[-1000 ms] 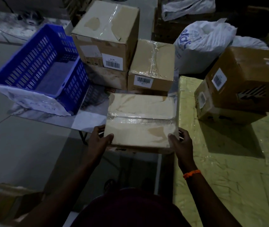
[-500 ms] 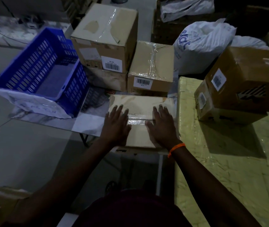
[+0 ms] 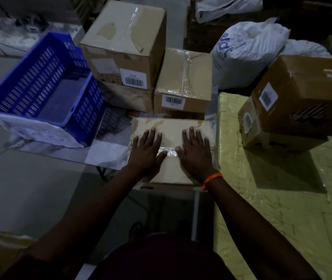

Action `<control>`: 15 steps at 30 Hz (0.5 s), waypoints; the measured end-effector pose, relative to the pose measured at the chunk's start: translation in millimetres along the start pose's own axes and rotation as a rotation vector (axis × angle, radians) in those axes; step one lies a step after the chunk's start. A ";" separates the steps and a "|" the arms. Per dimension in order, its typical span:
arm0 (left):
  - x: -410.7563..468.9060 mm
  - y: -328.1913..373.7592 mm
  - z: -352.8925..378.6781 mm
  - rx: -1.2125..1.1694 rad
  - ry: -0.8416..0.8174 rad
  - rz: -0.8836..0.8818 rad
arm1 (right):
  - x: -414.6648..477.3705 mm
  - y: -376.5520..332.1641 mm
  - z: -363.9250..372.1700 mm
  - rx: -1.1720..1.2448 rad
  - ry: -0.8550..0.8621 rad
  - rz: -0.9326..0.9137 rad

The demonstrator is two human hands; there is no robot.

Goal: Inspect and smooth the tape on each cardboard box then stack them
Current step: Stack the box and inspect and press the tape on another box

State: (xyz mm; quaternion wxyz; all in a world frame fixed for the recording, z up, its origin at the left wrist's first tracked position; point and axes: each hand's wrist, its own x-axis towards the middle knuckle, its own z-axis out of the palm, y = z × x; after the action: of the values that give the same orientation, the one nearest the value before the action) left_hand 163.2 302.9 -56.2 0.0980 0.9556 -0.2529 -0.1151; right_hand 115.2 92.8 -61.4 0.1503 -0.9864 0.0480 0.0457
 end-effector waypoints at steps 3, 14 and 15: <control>-16.8 4.8 0.0 -0.016 0.001 0.004 | -11.9 0.0 -3.6 -0.001 -0.050 -0.024; -87.5 -3.3 29.1 0.033 0.070 0.131 | -100.5 14.7 21.8 -0.075 0.057 -0.169; -86.0 -3.4 30.5 0.033 0.075 0.127 | -98.5 14.4 21.1 -0.074 0.064 -0.167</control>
State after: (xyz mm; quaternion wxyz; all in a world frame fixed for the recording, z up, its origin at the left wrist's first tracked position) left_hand 83.9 345.4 -71.5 0.0988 0.9428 -0.3109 -0.0687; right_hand 14.4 93.5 -75.4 0.1154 -0.9928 -0.0314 0.0034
